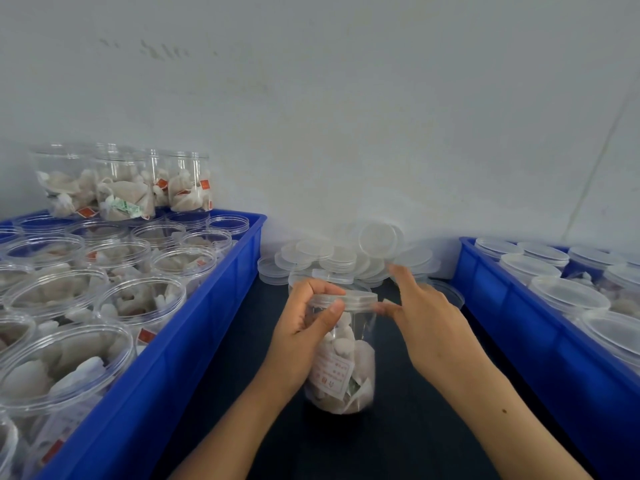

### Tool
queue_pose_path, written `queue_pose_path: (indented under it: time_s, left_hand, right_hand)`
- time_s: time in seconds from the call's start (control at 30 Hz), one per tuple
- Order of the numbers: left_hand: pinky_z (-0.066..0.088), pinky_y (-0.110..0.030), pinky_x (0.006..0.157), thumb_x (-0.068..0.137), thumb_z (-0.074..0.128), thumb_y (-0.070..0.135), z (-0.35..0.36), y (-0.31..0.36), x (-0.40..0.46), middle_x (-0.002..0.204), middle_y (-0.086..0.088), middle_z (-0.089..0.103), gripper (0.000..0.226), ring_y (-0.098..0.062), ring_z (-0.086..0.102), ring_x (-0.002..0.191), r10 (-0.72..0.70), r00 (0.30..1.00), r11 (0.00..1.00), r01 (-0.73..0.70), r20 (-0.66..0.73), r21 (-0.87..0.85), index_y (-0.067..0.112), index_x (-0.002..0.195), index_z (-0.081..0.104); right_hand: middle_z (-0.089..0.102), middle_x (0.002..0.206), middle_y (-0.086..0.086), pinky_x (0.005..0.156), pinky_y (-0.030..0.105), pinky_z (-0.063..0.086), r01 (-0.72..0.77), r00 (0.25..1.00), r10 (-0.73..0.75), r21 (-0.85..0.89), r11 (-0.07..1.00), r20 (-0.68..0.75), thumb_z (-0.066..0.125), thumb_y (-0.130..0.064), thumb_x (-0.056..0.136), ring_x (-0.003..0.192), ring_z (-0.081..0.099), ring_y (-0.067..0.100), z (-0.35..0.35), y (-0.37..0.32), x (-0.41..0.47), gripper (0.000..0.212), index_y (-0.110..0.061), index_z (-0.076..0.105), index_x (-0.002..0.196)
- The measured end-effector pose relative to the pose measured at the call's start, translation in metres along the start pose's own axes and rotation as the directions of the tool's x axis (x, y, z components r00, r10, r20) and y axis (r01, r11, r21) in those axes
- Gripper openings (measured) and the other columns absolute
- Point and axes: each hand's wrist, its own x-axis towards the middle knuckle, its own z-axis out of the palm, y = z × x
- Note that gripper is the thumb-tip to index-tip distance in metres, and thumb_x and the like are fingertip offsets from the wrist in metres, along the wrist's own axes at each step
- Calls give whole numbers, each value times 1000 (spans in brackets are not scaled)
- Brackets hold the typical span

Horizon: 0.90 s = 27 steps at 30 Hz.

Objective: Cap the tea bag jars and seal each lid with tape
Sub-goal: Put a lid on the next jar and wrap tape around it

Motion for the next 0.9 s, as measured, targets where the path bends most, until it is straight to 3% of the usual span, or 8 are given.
queue_pose_path:
  time_s: [0.1,0.23,0.37,0.43,0.53,0.63,0.77,0.9]
  left_hand:
    - [53,-28,82,87,58,32,-2,-2,-2,111,-10,59,22,-17,63,96,-23,999,999,23,26,-25,19,105,60]
    - [48,-39,102,91,51,43,7,-7,-5,138,-3,46,36,-18,58,119,-146,986,984,137,-77,-116,34,126,46]
    - [47,-26,89,71,49,84,19,-3,-7,133,11,42,81,-5,54,114,-169,958,943,226,-234,246,38,136,38]
    - [50,-31,90,50,55,89,20,-2,-9,125,18,53,101,-4,57,110,-173,951,917,250,-255,310,39,137,36]
    - [53,-32,88,43,66,84,20,-4,-6,107,20,66,95,-2,63,102,-192,929,939,267,-316,214,37,125,49]
    - [54,-32,87,46,70,76,19,-6,-6,99,20,69,78,2,65,93,-179,920,961,240,-349,139,35,111,59]
    - [56,-39,88,50,72,72,10,-6,-6,102,15,71,74,-3,67,93,-156,937,968,208,-312,141,31,111,60]
    - [56,-39,88,51,73,71,6,-5,-5,101,15,71,73,-2,68,91,-144,957,968,189,-251,165,30,110,60]
  right_hand:
    - [39,96,-13,75,21,40,79,996,-88,208,975,33,45,-27,101,84,49,5,0,4,-1,53,-52,25,144]
    - [40,96,-10,81,30,48,151,989,-149,210,966,-28,41,-36,101,85,51,12,2,2,0,41,-52,37,138]
    - [41,101,-8,80,29,49,136,990,-123,232,963,-71,40,-33,101,86,53,14,7,-8,-3,44,-49,35,141]
    - [40,106,-8,78,27,49,146,988,-129,233,962,-84,40,-30,100,86,53,13,9,-14,-7,47,-48,32,143]
    - [39,115,-7,80,29,51,160,986,-146,212,964,-84,39,-27,100,89,55,15,9,-18,-8,49,-45,30,145]
    - [35,121,-7,83,25,48,127,989,-144,331,935,25,38,-21,102,95,51,10,11,-15,-7,53,-40,22,149]
    - [43,130,-1,84,22,41,-119,989,56,509,852,137,49,-46,95,106,51,10,11,-3,-11,61,-26,24,147]
    - [67,74,-3,71,28,50,-276,943,133,492,826,306,45,-67,86,68,59,8,5,7,-20,54,-17,55,106]
